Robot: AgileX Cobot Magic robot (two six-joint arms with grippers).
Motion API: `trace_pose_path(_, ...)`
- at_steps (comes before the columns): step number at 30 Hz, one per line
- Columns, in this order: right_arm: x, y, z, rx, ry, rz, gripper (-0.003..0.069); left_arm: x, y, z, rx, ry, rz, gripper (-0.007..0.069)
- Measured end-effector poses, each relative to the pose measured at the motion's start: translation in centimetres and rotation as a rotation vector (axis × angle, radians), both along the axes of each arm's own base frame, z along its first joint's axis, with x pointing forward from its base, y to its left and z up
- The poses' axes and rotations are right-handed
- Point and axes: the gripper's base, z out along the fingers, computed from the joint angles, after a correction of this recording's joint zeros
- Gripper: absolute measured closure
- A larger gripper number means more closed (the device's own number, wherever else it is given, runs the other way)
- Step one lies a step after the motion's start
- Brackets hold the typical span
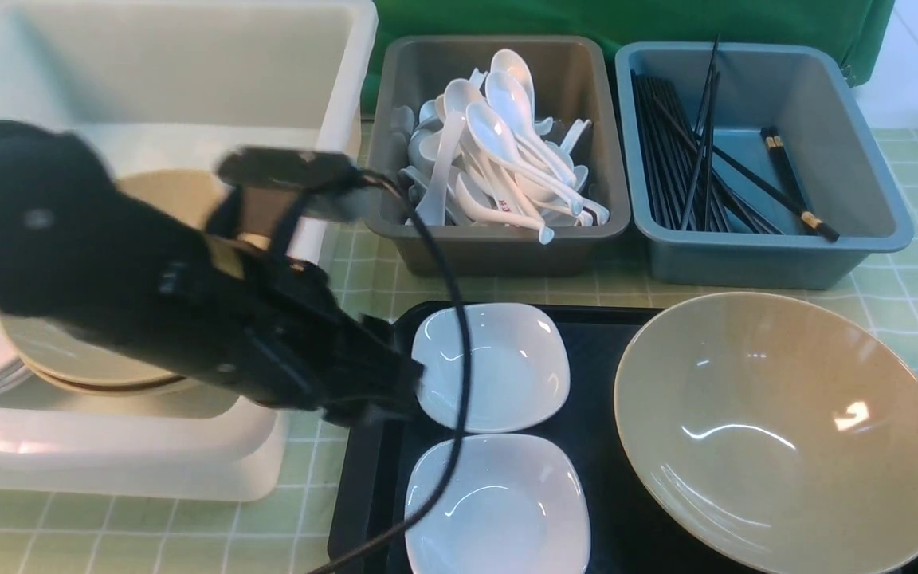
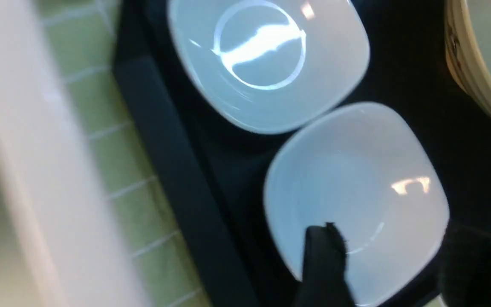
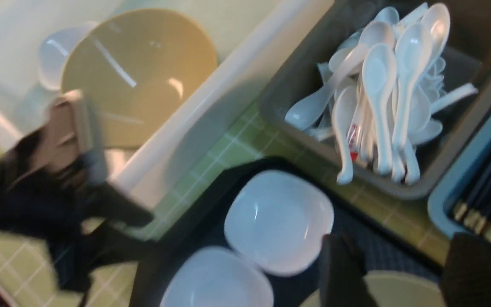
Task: On green table put chopsticks spoon bowls plates into blue grey white boxes.
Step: 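Grasp the large bowl on the tray by its rim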
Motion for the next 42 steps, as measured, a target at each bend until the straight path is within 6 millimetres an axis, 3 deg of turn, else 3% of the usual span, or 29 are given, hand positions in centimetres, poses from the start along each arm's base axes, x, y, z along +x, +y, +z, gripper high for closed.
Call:
trace_pose_path(1,-3.3,-1.1,-0.6,-0.004,0.002,0.003,0.0418,0.4,-0.7,-0.8,-0.023,0.039,-0.028,0.0204)
trace_pose_path(3,-5.4,-1.9,-1.0,-0.007,-0.008,0.009,0.0456,0.7,-1.3,-1.2,-0.038,0.054,-0.061,0.0151)
trace_pose_path(4,-7.9,-2.8,-2.9,-0.033,0.004,0.028,0.0524,1.3,-2.3,-1.6,-0.091,0.077,-0.105,0.0078)
trace_pose_path(7,-12.2,-4.3,-5.8,-0.040,-0.032,0.041,0.0608,2.7,-4.1,-2.2,-0.164,0.079,-0.182,-0.0006)
trace_pose_path(8,-12.3,-4.4,-6.4,-0.042,-0.027,0.039,0.0615,2.9,-4.3,-2.2,-0.168,0.080,-0.185,-0.0010)
trace_pose_path(9,-14.6,-5.2,-7.9,-0.029,-0.071,0.033,0.0629,4.0,-5.3,-2.6,-0.198,0.085,-0.211,-0.0027)
trace_pose_path(12,-16.6,-6.0,-9.8,-0.020,-0.102,0.027,0.0636,5.9,-6.7,-3.2,-0.210,0.098,-0.244,-0.0026)
trace_pose_path(14,-18.8,-6.7,-11.6,-0.021,-0.129,0.036,0.0637,8.2,-8.3,-4.4,-0.191,0.136,-0.274,-0.0026)
trace_pose_path(16,-19.8,-7.0,-12.2,-0.033,-0.144,0.053,0.0638,9.5,-9.1,-4.6,-0.174,0.142,-0.304,-0.0024)
trace_pose_path(22,-20.7,-7.4,-12.6,-0.061,-0.148,0.074,0.0638,13.1,-11.8,-7.3,-0.169,0.238,-0.370,0.0006)
trace_pose_path(31,-19.7,-7.3,-12.8,-0.134,-0.151,0.105,0.0638,14.6,-13.7,-10.6,-0.267,0.340,-0.370,0.0157)
trace_pose_path(35,-19.7,-7.3,-12.8,-0.142,-0.154,0.108,0.0638,14.9,-13.9,-11.8,-0.266,0.351,-0.366,0.0254)
trace_pose_path(42,-19.5,-7.5,-12.9,-0.160,-0.163,0.096,0.0638,15.0,-14.2,-11.2,-0.282,0.340,-0.384,0.0562)
